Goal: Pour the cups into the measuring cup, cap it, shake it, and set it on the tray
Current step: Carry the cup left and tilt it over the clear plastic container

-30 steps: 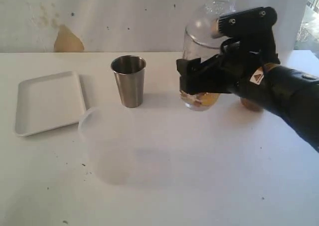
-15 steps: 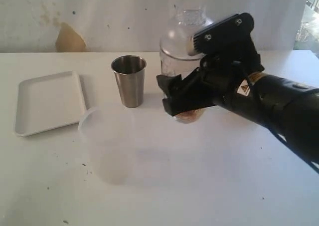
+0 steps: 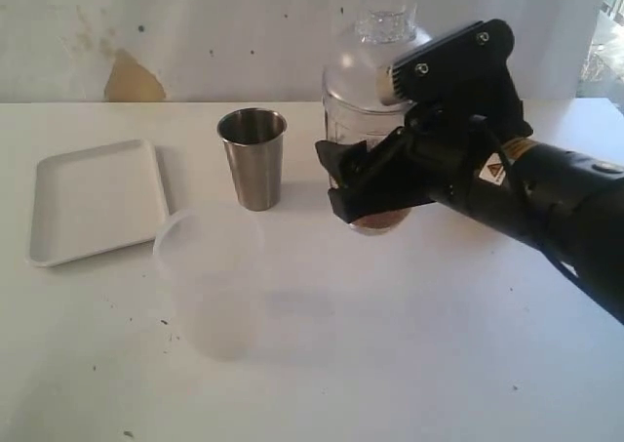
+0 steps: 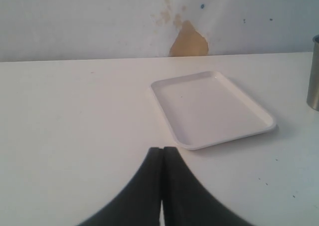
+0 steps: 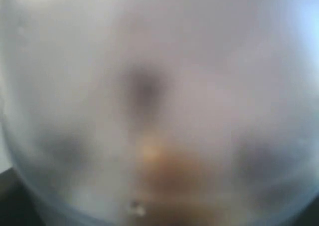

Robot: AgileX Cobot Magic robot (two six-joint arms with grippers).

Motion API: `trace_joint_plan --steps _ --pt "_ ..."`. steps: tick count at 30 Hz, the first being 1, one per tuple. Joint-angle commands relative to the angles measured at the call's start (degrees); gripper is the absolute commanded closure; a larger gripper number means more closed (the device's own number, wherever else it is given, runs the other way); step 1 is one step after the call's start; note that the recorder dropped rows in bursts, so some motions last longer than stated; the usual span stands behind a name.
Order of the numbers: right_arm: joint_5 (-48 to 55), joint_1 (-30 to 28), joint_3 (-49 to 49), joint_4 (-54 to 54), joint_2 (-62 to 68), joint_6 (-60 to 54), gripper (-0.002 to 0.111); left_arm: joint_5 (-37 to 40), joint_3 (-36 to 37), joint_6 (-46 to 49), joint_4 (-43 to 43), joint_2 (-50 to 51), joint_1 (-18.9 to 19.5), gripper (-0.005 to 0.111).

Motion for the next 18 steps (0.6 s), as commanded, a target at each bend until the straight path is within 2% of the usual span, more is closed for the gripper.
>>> trace_joint_plan --steps 1,5,8,18 --pt "-2.61 -0.23 -0.15 -0.41 -0.8 -4.27 0.108 -0.33 0.27 -0.12 -0.28 -0.24 0.01 0.107" --pt "-4.65 -0.23 -0.15 -0.41 3.61 -6.15 0.108 -0.33 0.27 -0.12 -0.28 -0.24 0.01 0.107" --pt "-7.25 -0.23 -0.15 -0.41 7.92 -11.76 0.108 -0.33 0.27 -0.12 -0.28 -0.24 0.01 0.107" --pt "-10.25 -0.23 -4.25 -0.41 14.0 -21.49 0.108 -0.33 0.27 -0.12 -0.28 -0.24 0.01 0.107"
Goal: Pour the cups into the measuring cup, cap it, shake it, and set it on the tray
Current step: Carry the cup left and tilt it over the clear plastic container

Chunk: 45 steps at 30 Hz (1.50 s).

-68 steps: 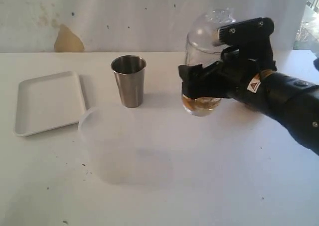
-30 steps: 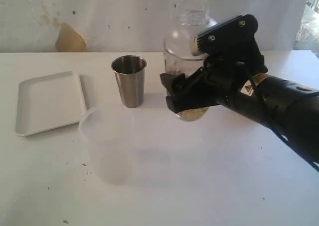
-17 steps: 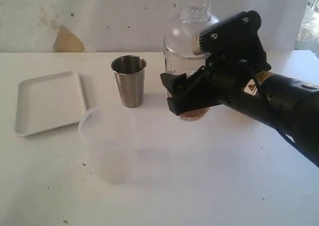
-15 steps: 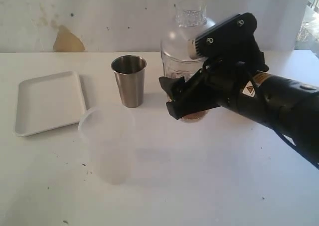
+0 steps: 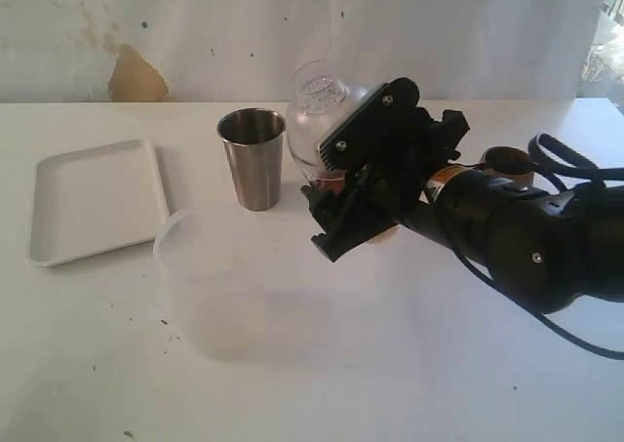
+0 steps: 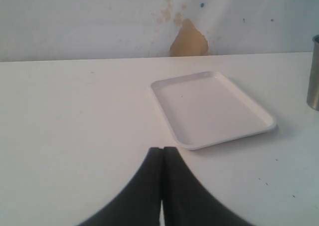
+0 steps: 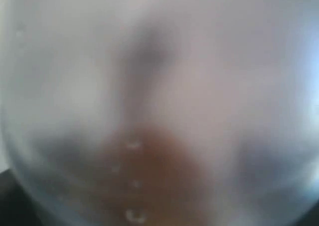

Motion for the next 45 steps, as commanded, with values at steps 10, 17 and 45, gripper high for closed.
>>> trace_joint_plan --steps 10,17,45 --pt "-7.94 -0.23 -1.42 -0.63 2.16 -8.82 0.108 -0.33 0.27 -0.12 -0.28 -0.24 0.01 0.107" --pt "-4.34 -0.23 -4.15 2.96 2.16 -14.66 0.108 -0.33 0.27 -0.12 -0.28 -0.24 0.01 0.107" --pt "5.37 -0.23 -12.76 8.86 5.84 -35.98 0.108 -0.33 0.27 -0.12 -0.28 -0.24 0.01 0.107"
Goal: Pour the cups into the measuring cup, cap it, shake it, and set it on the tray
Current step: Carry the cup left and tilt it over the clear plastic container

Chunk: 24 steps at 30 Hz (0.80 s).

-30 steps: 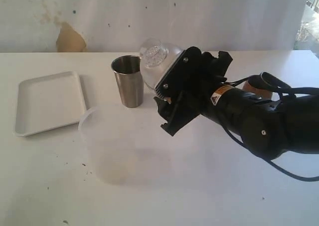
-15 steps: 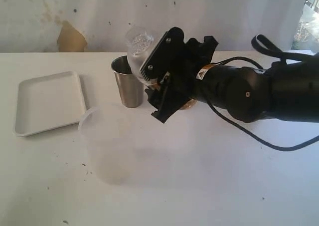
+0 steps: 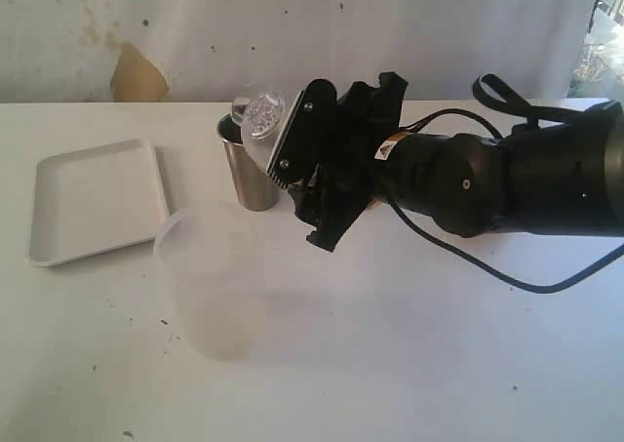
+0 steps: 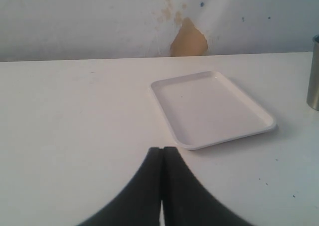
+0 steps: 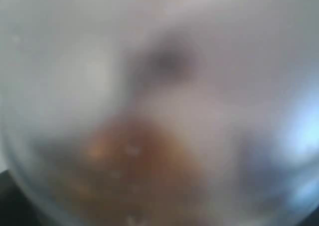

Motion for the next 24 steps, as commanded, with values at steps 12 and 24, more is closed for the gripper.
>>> trace_joint_plan --steps 12,24 --pt "-8.03 -0.23 -0.84 -0.04 -0.69 -15.61 0.108 -0.33 0.27 -0.12 -0.28 -0.24 0.01 0.107" --pt "-15.06 -0.23 -0.84 -0.04 4.1 -18.71 0.108 -0.33 0.27 -0.12 -0.28 -0.24 0.01 0.107"
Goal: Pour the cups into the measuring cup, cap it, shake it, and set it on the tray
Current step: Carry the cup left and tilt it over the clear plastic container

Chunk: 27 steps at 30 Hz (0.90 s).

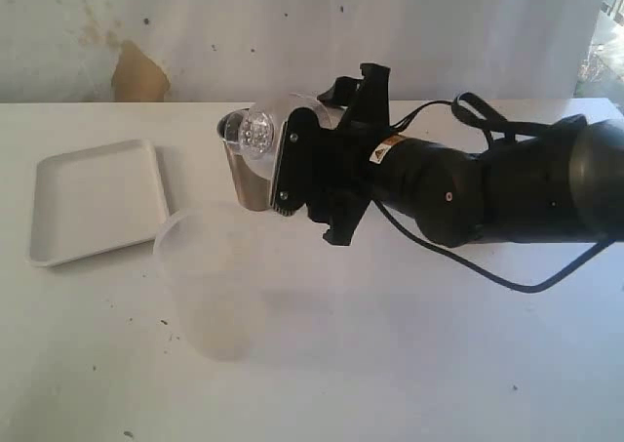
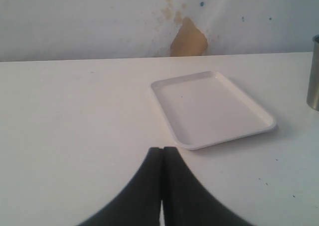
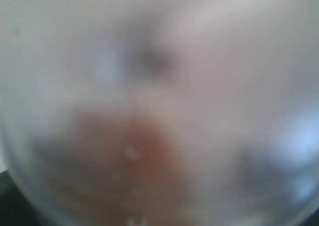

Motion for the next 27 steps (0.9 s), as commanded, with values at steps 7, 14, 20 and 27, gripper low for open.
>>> trace_joint_plan --steps 7,14,20,27 --pt "-7.99 -0.23 -0.76 -0.64 0.76 -7.18 0.108 -0.33 0.27 -0.12 -0.28 -0.24 0.01 0.107" --pt "-7.99 -0.09 -0.76 -3.46 0.76 -8.38 0.108 -0.33 0.27 -0.12 -0.28 -0.24 0.01 0.107" --pt "-8.53 -0.09 -0.76 -5.78 0.76 -11.08 0.108 -0.33 0.27 -0.12 -0.28 -0.24 0.01 0.107" --pt "-10.01 -0.09 -0.76 -5.87 0.76 -13.8 0.108 -0.33 0.27 -0.12 -0.28 -0.24 0.01 0.107"
